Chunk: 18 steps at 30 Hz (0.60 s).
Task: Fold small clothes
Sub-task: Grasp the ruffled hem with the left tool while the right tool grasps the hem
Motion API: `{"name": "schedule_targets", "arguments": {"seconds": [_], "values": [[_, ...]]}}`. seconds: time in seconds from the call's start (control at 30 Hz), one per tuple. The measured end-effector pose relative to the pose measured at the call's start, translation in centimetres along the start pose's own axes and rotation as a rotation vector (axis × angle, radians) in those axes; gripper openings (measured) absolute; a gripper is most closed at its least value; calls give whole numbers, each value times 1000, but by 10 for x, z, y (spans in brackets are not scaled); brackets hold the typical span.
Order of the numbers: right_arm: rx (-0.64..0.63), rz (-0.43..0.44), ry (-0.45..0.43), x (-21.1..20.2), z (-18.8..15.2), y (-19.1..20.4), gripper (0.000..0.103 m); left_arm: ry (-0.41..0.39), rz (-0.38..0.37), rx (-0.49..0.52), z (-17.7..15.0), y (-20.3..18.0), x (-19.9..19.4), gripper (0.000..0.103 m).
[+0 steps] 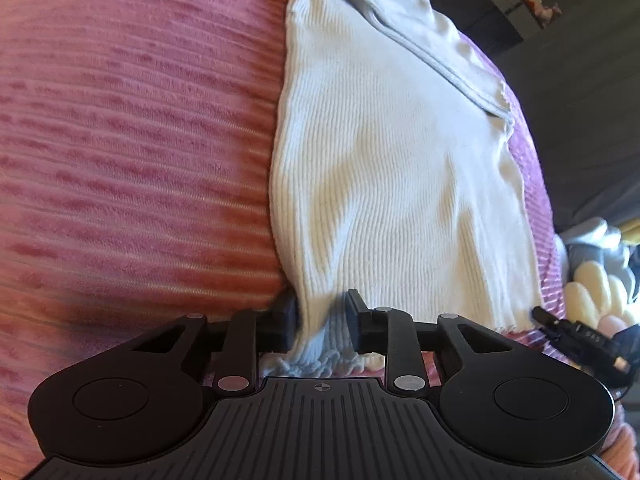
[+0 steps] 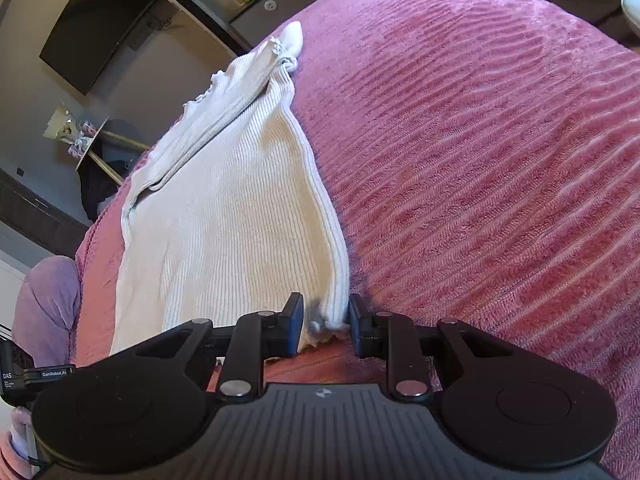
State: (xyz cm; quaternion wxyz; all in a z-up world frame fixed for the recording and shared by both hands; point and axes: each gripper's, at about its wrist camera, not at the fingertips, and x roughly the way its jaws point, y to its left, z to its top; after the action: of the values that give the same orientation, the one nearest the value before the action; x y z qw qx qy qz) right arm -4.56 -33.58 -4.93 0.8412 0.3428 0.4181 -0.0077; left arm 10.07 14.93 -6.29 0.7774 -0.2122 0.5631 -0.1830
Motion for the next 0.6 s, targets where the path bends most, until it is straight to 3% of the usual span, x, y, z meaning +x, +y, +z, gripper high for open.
{"name": "schedule_targets", "arguments": {"seconds": [0.2, 0.23, 0.27, 0.33, 0.5, 0.6], "values": [[6, 11, 28, 7, 7, -1, 24, 27, 2, 9, 5, 0, 2, 32], [2, 9, 36, 8, 8, 0, 22, 34, -4, 14, 7, -2, 4, 31], [-2, 5, 38, 8, 9, 1, 13, 39, -13, 18, 10, -5, 6, 16], [0, 20, 43, 8, 13, 3, 8, 36, -73, 12, 15, -9, 1, 12], [5, 122, 1, 1, 34, 22, 8, -108, -230, 29, 46, -34, -33, 12], [-10, 165, -64, 1, 61, 44, 8, -228, -242, 21, 75, -44, -49, 12]]}}
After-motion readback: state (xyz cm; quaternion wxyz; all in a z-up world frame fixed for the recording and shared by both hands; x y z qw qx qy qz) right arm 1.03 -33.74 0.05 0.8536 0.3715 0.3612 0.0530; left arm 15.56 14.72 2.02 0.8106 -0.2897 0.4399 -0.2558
